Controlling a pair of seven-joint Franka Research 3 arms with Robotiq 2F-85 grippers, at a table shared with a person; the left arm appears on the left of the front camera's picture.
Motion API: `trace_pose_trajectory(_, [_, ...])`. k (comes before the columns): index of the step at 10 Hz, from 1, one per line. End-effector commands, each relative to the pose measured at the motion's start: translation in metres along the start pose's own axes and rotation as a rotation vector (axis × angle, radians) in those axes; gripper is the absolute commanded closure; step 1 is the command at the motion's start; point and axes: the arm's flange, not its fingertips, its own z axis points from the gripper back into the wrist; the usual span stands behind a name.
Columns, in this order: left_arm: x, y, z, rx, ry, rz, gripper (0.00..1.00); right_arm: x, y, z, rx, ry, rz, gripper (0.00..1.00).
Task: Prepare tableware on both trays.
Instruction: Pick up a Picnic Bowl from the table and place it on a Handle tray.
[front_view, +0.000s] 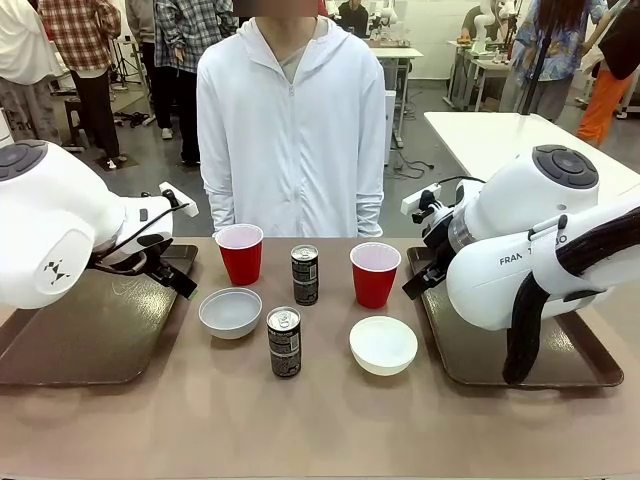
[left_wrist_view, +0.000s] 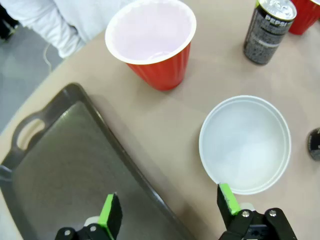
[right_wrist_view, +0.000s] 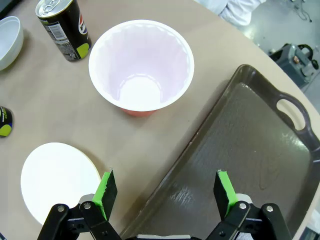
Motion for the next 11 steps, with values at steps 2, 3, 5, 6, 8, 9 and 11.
trace_pose_trajectory(2, [0.0, 0.0, 0.0, 0.0, 0.0, 0.0, 0.0, 0.0, 0.0, 0.0, 0.0, 0.0, 0.0, 0.0])
trace_pose_trajectory(3, [0.0, 0.0, 0.0, 0.0, 0.0, 0.0, 0.0, 0.0, 0.0, 0.0, 0.0, 0.0, 0.0, 0.0])
trace_pose_trajectory(5, [0.0, 0.0, 0.0, 0.0, 0.0, 0.0, 0.0, 0.0, 0.0, 0.0, 0.0, 0.0, 0.0, 0.0])
trace_pose_trajectory(6, [0.0, 0.0, 0.0, 0.0, 0.0, 0.0, 0.0, 0.0, 0.0, 0.0, 0.0, 0.0, 0.0, 0.0])
trace_pose_trajectory(8, [-0.004, -0.012, 0.051, -0.024, 0.059, -0.1, 0.0, -0.009, 0.013, 0.039, -0.009, 0.052, 0.088, 0.0])
trace_pose_trajectory(9, [-0.013, -0.019, 0.08, -0.061, 0.12, -0.168, 0.0, -0.025, 0.021, 0.066, -0.006, 0.12, 0.126, 0.0])
trace_pose_trajectory(11, [-0.039, -0.03, 0.124, -0.112, 0.188, -0.202, 0.0, -0.069, 0.027, 0.11, 0.038, 0.258, 0.119, 0.0])
